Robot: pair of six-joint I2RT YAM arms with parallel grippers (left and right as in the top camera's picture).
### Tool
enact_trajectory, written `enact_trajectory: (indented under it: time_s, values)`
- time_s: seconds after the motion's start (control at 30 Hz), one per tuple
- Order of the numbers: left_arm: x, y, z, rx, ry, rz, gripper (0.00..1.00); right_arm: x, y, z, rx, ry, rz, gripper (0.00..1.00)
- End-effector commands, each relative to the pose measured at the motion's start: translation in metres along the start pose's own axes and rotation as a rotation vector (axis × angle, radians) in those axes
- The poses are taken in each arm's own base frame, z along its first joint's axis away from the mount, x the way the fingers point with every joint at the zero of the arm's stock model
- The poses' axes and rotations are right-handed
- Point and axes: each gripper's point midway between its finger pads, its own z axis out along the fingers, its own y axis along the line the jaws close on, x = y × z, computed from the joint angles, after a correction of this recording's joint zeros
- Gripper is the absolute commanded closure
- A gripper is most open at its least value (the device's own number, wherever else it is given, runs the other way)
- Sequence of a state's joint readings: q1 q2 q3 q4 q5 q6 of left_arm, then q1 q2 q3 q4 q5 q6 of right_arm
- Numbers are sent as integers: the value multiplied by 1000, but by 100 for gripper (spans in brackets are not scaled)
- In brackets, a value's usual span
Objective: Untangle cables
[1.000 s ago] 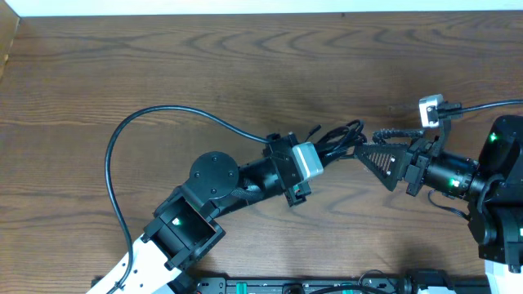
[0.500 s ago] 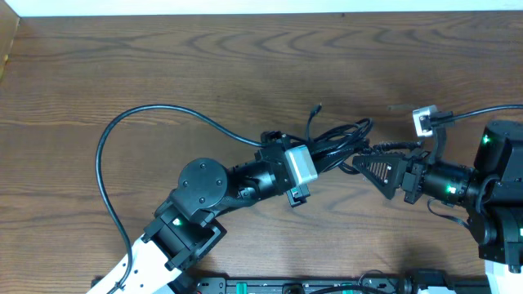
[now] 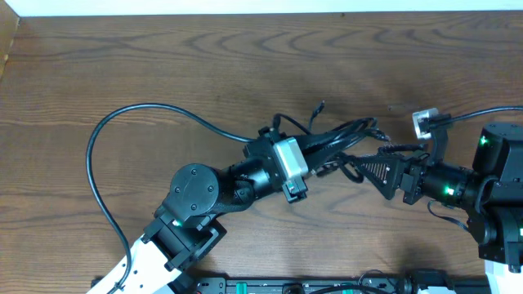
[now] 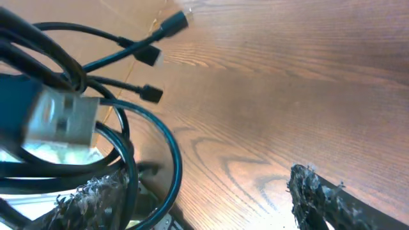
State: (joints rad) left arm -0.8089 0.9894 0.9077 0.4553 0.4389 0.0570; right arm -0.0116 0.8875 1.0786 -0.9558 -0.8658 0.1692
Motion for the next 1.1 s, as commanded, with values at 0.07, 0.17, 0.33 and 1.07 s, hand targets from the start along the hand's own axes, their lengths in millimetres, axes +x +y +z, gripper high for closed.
enact_trajectory:
  time_s: [0.07, 0.17, 0.33, 1.07]
  values:
    - [-33, 9, -8, -71, -88, 1, 92, 4, -8, -1, 54, 13, -53, 23]
    - [-31, 9, -8, -71, -83, -1, 92, 4, -8, -1, 54, 15, -57, 23]
    - [-26, 7, -7, -56, -60, -7, 92, 2, -7, -1, 52, 9, -77, 21]
    - [-1, 18, -9, -122, 42, -28, 93, 5, 24, -17, -26, -55, -228, 19]
